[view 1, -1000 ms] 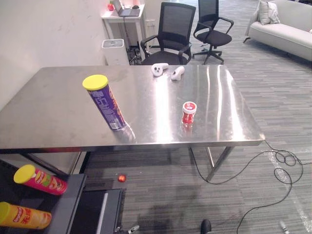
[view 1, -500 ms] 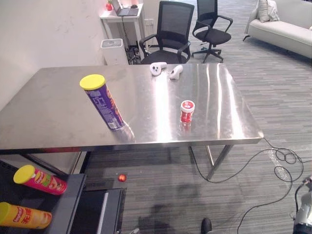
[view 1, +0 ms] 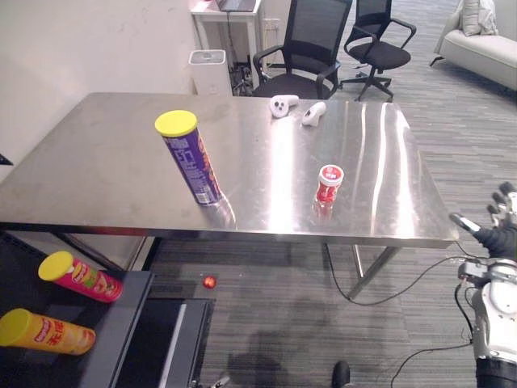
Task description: Put the gum and the chips on the shelf.
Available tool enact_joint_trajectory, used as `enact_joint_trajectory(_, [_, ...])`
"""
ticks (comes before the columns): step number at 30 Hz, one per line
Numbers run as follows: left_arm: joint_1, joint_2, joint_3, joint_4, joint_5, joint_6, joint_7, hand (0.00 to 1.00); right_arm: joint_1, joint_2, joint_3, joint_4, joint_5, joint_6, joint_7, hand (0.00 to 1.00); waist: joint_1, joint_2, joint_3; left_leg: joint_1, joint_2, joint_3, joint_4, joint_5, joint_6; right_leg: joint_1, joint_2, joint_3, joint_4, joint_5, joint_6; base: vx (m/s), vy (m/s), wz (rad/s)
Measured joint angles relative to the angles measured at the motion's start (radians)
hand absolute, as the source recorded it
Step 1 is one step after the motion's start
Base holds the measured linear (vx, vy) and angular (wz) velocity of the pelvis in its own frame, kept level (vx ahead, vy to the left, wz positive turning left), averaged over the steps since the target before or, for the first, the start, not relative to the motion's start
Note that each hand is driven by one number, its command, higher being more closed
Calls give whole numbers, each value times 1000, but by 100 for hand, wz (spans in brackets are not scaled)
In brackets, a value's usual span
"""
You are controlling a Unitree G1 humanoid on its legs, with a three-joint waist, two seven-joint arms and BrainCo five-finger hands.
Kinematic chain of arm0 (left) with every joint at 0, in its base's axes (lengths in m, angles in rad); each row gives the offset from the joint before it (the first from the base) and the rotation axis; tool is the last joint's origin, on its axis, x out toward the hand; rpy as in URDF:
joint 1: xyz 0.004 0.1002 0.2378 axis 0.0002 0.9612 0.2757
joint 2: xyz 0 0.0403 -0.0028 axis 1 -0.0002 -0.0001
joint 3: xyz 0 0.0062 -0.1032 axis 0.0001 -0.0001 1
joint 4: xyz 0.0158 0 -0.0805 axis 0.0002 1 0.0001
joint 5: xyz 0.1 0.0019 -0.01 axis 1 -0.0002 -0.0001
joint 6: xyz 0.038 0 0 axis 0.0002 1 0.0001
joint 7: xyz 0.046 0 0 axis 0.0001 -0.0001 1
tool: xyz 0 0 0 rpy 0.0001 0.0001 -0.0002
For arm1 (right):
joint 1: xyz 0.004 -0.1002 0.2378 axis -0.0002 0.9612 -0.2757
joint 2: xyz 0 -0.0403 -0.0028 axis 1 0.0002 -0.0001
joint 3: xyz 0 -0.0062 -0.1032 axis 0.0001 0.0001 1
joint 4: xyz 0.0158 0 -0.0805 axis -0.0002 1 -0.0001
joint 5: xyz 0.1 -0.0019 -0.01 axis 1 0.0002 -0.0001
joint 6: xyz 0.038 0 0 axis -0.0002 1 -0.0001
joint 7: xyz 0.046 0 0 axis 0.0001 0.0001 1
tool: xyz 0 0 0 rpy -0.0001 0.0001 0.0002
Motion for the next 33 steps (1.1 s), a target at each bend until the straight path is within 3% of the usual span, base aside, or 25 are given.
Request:
enact_joint_trajectory(12, [0, 9, -32, -28, 0, -4, 11, 0, -131, -19, 182, 67, 0, -2, 31, 0, 27, -15, 27, -56, -14, -58, 36, 3, 5, -9, -14, -41, 0, 0, 0, -28, -16, 13])
enact_joint_trajectory(19, [-2, 27, -58, -29, 0, -20, 15, 0, -198, -19, 232, 141, 0, 0, 29, 0, 39, -31, 59, -83, -21, -84, 61, 4, 6, -14, -21, -57, 0, 0, 0, -22, -10, 10])
enact_joint_trajectory(33, [-4, 28, -66, -28, 0, -20, 17, 0, -326, -22, 284, 238, 2, 10, 23, 0, 51, -30, 104, -102, -22, -87, 64, 4, 6, -33, -23, -59, 1, 1, -1, -2, -1, 0])
